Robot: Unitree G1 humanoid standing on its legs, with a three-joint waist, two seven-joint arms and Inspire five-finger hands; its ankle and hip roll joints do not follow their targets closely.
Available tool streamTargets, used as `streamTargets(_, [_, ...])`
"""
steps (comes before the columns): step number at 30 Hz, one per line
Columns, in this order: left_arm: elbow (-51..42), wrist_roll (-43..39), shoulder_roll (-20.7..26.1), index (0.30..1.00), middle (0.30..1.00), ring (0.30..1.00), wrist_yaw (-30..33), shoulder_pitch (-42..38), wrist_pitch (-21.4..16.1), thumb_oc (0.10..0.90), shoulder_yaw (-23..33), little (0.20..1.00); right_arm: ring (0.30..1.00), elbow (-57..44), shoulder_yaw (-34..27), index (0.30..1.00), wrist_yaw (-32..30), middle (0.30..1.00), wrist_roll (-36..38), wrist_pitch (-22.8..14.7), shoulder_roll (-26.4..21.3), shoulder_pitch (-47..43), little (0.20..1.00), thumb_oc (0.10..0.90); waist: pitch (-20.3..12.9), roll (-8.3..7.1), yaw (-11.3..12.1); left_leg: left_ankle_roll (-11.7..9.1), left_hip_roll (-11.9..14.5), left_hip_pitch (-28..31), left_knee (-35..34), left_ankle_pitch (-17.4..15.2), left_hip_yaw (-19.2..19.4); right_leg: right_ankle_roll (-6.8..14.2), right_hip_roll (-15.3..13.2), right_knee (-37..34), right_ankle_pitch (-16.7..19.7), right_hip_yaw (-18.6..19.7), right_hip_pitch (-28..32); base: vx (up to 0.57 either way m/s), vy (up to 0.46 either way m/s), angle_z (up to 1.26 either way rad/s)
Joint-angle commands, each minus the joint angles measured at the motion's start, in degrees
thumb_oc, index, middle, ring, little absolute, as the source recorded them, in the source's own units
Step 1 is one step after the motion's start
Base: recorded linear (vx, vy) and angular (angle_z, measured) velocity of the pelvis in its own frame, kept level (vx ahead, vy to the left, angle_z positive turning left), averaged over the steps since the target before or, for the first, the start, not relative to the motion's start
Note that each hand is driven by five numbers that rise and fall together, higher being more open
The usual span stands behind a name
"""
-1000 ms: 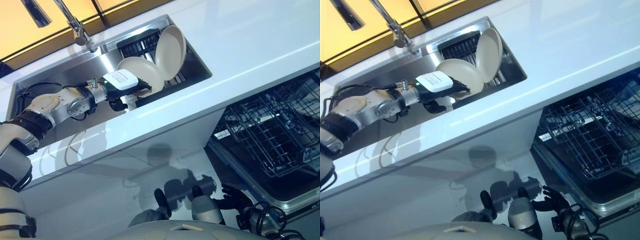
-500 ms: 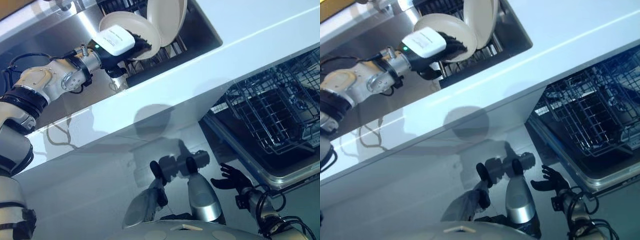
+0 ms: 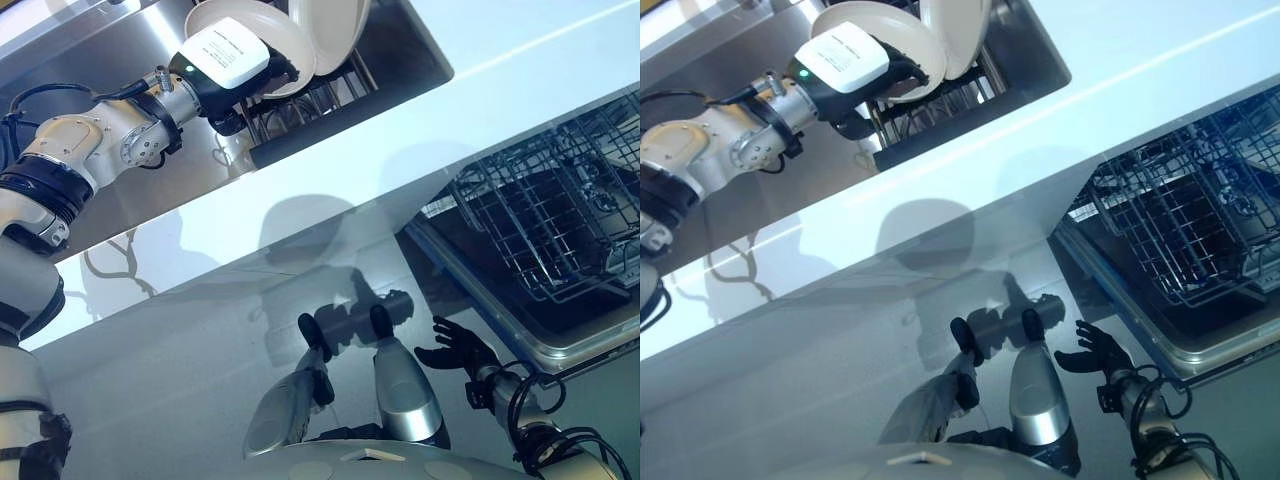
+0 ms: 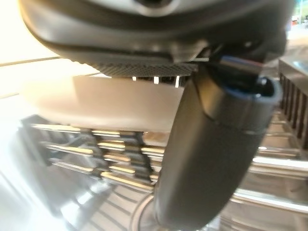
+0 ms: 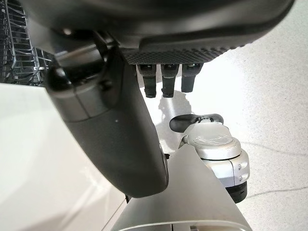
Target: Pick up plates and place into dishwasher.
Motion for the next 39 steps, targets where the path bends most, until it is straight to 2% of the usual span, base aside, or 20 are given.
streamTargets(1, [6.3,-0.02,1.54,0.3,0.3,0.3,-2.1,-5.56,2.97,0.1,0.76,0.2,0.9,-1.79,0.25,0.9,-0.39,0.9,1.53,-1.99,-0.74,1.29,0.9,0.8,-1.6,-1.77,-0.51,-0.26,-3.74,0.86,4.78,-8.56,1.22,2.79,1.75,-2.57,4.72,0.68,-3.68,0.0,0.0,0.0])
streamTargets(9, [6.01,-0.11,1.95,0.3,0.3,0.3,-3.41,-5.48,2.7,0.1,1.11,0.2,0.9,-1.99,-0.01,0.9,-0.84,0.9,0.45,-1.39,-0.45,1.99,0.9,0.8,-3.01,-1.61,-0.15,-0.25,-3.91,1.78,4.48,-8.66,0.83,2.65,1.88,-3.19,4.69,0.49,-2.32,0.0,0.001,0.01])
streamTargets(16, [4.45,-0.75,3.4,0.3,0.3,0.3,-5.03,-4.6,1.34,0.1,1.63,0.2,0.9,-2.36,-0.68,0.9,-1.19,0.9,-0.87,-0.93,0.11,3.76,0.9,0.8,-5.62,-1.15,0.38,-0.17,-4.19,3.99,3.7,-9.09,-0.09,2.64,2.05,-4.16,4.19,-0.24,0.41,0.02,-0.006,0.07])
streamTargets(23, [4.02,-1.29,4.31,0.3,0.3,0.3,-4.29,-3.11,-0.37,0.1,2.96,0.2,0.9,-1.7,-0.89,0.9,-1.5,0.9,-1.9,-0.77,0.76,5.08,0.9,0.8,-7.98,-0.87,0.87,-0.21,-4.19,5.49,3.53,-9.46,-0.57,2.66,2.15,-4.49,3.76,-0.89,2.19,0.04,-0.014,0.03])
streamTargets(28, [3.13,-3.3,5.02,0.3,0.3,0.3,-2.72,-1.96,-2.21,0.1,4.49,0.2,0.9,-1.53,-1.08,0.9,-1.54,0.9,-2.51,-0.01,1.59,6.38,0.9,0.8,-10.84,-0.99,1.49,-0.16,-4.03,7.19,3.39,-10.02,-0.95,2.6,2.47,-5.0,3.25,-1.4,4.2,0.04,-0.032,0.1])
streamTargets(39, [0.42,-5.19,5.58,0.3,0.3,0.3,-2.28,-1.86,-4.49,0.1,5.01,0.2,0.9,-2.29,-1.39,0.9,-1.07,0.9,1.27,-3.2,2.6,7.17,0.9,0.8,-16.3,-1.5,2.54,-0.29,-3.22,10.28,3.13,-10.96,-1.33,2.34,3.46,-5.91,2.2,-1.82,7.67,0.02,-0.032,0.02])
